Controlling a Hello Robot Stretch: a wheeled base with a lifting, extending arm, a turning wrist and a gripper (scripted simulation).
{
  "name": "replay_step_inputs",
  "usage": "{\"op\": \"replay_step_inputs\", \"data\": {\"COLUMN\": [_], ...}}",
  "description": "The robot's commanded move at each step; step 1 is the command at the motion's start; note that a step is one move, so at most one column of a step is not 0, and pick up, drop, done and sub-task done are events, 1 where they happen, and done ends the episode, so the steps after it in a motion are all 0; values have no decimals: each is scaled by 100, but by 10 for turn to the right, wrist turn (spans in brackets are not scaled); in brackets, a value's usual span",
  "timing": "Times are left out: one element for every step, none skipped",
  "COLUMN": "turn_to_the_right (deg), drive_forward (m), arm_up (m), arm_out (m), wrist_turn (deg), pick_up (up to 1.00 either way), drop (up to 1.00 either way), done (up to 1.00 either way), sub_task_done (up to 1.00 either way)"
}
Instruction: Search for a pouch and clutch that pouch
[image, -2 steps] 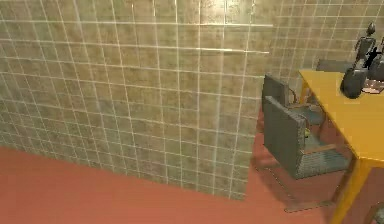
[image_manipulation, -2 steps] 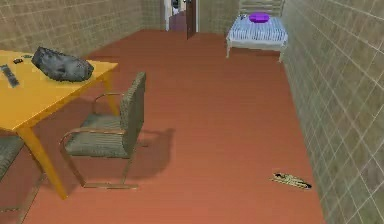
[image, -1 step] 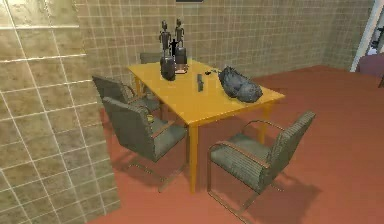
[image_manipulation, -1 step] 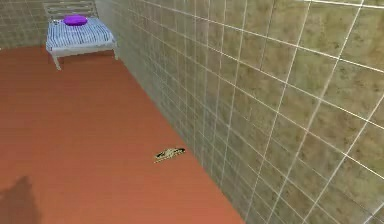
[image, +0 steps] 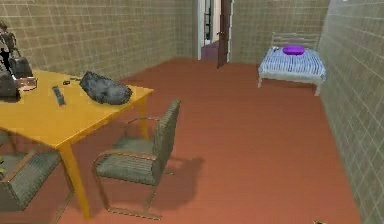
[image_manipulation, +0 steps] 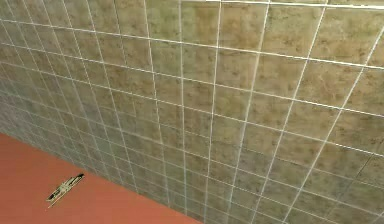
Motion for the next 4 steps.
{"op": "replay_step_inputs", "data": {"turn_to_the_right": [0,-270,0,-450], "drive_forward": [15,0,45,0], "arm_up": [0,0,0,0], "arm_out": [0,0,0,0], "wrist_turn": [0,0,0,0], "pick_up": [0,0,0,0], "drop": [0,0,0,0], "done": [0,0,0,0], "sub_task_done": [0,0,0,0]}}
